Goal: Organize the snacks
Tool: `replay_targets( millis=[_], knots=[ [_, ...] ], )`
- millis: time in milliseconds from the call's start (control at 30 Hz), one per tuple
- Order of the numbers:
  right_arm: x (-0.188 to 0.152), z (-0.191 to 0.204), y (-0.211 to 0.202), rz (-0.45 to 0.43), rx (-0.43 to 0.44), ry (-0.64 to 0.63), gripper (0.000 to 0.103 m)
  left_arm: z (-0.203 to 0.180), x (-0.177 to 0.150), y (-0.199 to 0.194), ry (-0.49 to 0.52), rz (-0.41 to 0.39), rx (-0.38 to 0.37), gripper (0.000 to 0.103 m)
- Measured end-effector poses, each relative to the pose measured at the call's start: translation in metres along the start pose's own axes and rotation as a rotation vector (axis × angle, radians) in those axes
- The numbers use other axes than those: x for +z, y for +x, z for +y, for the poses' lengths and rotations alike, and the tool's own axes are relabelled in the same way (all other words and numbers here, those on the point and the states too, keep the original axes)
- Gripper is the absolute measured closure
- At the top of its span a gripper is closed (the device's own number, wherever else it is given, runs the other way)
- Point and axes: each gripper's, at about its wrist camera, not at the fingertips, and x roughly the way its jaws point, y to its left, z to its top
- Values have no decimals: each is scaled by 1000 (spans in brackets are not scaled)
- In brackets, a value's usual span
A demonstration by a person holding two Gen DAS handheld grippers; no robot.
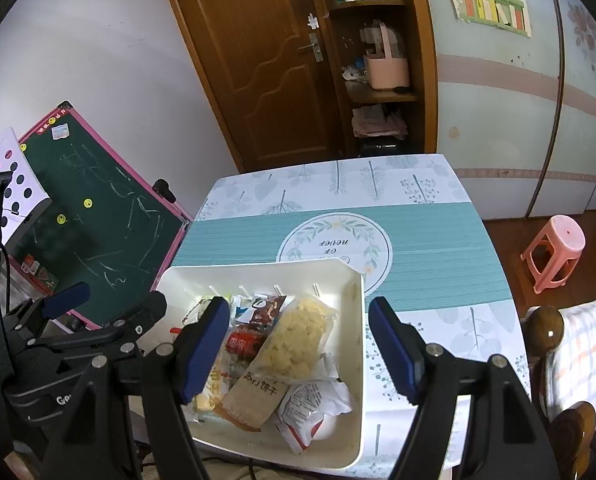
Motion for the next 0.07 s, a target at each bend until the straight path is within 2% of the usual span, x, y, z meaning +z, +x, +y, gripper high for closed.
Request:
replay_targets(
  millis=[67],
  knots=[
    [0, -1, 0, 1, 1, 2, 30, 0, -1, 0, 0, 1, 0, 2]
  ],
)
